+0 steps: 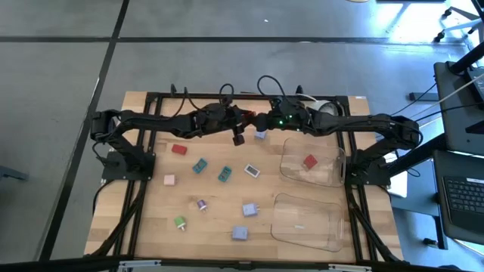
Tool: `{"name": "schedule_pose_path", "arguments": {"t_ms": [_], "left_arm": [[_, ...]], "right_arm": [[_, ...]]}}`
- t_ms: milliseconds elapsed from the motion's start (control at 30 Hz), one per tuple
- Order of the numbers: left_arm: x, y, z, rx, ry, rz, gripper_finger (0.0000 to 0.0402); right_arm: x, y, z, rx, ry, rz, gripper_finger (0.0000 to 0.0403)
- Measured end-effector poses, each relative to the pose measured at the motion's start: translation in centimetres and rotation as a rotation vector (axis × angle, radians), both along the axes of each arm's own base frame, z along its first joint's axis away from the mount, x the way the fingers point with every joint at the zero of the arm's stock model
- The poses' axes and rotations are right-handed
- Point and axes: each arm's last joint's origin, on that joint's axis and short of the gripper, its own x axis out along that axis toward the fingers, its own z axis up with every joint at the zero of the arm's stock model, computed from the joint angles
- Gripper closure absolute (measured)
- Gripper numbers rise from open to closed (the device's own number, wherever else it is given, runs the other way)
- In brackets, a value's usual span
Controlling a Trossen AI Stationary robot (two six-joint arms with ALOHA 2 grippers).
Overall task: Pick & Place Office items
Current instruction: Put the right red digital timer into the bottom transparent bin
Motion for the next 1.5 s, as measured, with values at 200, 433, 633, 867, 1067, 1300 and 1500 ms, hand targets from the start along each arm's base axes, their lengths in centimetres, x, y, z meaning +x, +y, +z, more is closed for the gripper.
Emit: {"name": "schedule_pose_path", "arguments": {"t_ms": [200,433,633,867,1067,1300,1500], "left_arm": [[0.0,0.0,0.0,-0.003,-0.001,-0.017,0.0241],[0.0,0.0,0.0,-0.004,-0.001,-0.017,0.0241],[0.0,0.0,0.0,0.005,0.005,-0.015,0.0231],[0.0,0.0,0.0,-0.08,-0.037,0.016,0.0212],[0.0,0.0,0.1,-0.217,-0.111,0.062,0.0191],[-0.7,-0.1,1.4,-0.279,-0.184,0.078,0.0176],[-2.1,-0.3,2.9,-0.278,-0.185,0.087,0.0176]], "right_arm": [[0.0,0.0,0.0,0.022,-0.007,-0.009,0.0181],[0.0,0.0,0.0,0.022,-0.007,-0.008,0.0275],[0.0,0.0,0.0,0.035,-0.01,0.004,0.0338],[0.0,0.0,0.0,0.028,-0.008,0.007,0.0328],[-0.5,-0.7,0.5,0.009,-0.009,0.028,0.0333],[-1.7,-1.6,0.8,-0.02,0.042,0.01,0.0333],[-2.1,-2.2,0.4,-0.003,0.09,-0.011,0.0332]]}}
